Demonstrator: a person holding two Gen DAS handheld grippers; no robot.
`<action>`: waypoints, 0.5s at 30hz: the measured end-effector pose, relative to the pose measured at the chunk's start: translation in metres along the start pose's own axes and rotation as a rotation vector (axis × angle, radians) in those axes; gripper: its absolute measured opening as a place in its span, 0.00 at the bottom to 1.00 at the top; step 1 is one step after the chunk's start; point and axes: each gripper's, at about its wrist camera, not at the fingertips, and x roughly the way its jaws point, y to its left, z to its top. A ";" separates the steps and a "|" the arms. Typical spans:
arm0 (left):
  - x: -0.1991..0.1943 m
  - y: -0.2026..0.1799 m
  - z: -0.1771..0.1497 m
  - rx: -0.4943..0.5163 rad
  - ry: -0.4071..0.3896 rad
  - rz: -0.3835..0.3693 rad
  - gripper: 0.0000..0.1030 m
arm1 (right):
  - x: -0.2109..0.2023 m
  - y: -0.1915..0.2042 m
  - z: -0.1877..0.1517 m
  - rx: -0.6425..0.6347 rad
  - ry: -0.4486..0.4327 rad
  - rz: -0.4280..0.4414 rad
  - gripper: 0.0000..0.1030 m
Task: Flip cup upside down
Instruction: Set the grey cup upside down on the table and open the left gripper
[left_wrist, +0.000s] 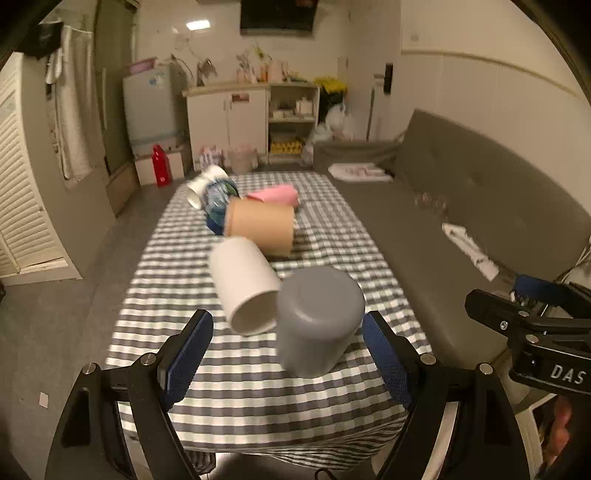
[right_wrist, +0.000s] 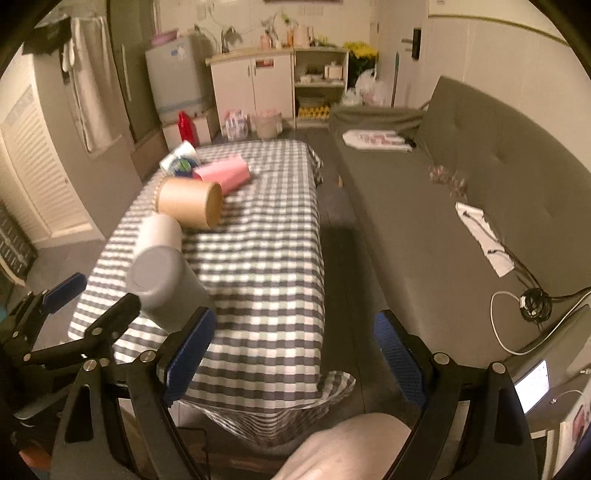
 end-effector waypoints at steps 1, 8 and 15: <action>-0.008 0.004 -0.001 -0.005 -0.021 0.009 0.83 | -0.004 0.002 0.000 -0.002 -0.015 0.002 0.86; -0.047 0.034 -0.016 -0.024 -0.121 0.110 0.88 | -0.028 0.021 -0.020 -0.017 -0.124 0.043 0.86; -0.045 0.051 -0.042 -0.077 -0.106 0.149 0.88 | -0.018 0.042 -0.051 -0.030 -0.183 0.090 0.94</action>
